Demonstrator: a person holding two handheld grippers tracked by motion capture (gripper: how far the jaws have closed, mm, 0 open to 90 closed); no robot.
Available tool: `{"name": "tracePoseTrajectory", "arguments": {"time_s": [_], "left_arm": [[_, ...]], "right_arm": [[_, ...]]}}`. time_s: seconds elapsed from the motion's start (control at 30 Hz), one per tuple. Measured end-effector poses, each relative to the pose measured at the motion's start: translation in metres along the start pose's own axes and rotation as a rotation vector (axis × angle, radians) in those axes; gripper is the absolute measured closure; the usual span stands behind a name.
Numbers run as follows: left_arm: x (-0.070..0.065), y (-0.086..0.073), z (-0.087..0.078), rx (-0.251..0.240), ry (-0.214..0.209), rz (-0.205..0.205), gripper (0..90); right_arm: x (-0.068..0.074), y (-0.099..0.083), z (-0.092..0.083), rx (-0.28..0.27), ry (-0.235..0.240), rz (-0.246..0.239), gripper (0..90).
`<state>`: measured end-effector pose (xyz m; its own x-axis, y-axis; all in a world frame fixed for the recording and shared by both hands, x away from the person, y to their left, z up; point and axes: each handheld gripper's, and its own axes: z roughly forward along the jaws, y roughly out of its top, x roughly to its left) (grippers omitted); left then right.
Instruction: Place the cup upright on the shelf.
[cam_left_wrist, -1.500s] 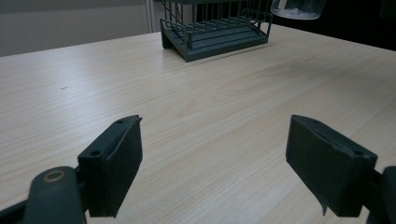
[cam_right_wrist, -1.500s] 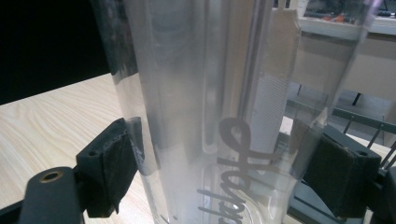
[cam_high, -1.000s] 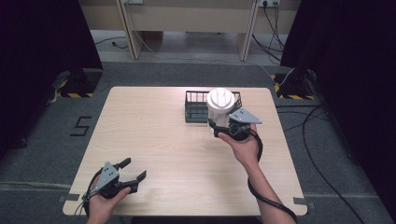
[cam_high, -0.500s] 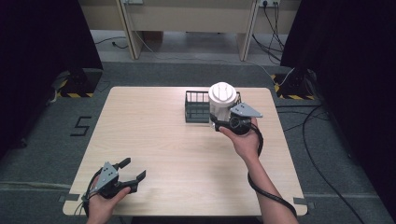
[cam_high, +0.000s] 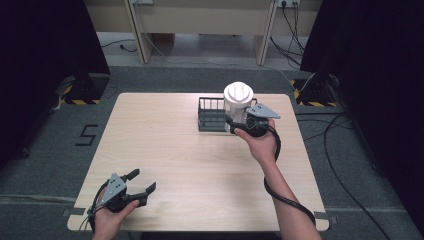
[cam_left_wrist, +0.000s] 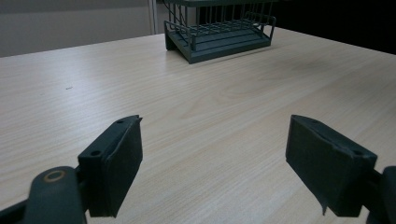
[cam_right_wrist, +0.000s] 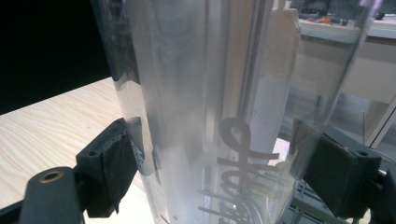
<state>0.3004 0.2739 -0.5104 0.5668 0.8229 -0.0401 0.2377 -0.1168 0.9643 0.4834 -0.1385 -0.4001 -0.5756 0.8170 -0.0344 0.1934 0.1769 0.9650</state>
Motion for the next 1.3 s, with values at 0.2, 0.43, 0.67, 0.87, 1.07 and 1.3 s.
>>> {"name": "tracePoseTrajectory", "arguments": {"time_s": [0.2,0.43,0.67,0.87,1.07,1.3], "left_arm": [[0.0,0.0,0.0,0.0,-0.001,-0.002,18.3],[0.0,0.0,0.0,-0.001,0.001,-0.003,18.4],[0.001,0.0,0.0,-0.003,0.002,-0.004,18.4],[0.0,0.0,0.0,-0.002,0.001,-0.006,18.4],[0.001,0.0,0.0,-0.003,0.003,-0.006,18.4],[0.001,0.0,0.0,-0.004,0.003,-0.008,18.5]], "right_arm": [[-0.002,0.007,0.006,-0.007,-0.004,0.004,18.4],[-0.005,0.013,0.012,-0.011,-0.013,0.008,18.4],[-0.01,0.018,0.02,-0.008,-0.025,0.013,18.4],[-0.011,0.02,0.028,-0.003,-0.029,0.017,18.4],[-0.013,0.025,0.036,-0.005,-0.035,0.024,18.4],[-0.017,0.031,0.046,-0.005,-0.053,0.032,18.4]]}}
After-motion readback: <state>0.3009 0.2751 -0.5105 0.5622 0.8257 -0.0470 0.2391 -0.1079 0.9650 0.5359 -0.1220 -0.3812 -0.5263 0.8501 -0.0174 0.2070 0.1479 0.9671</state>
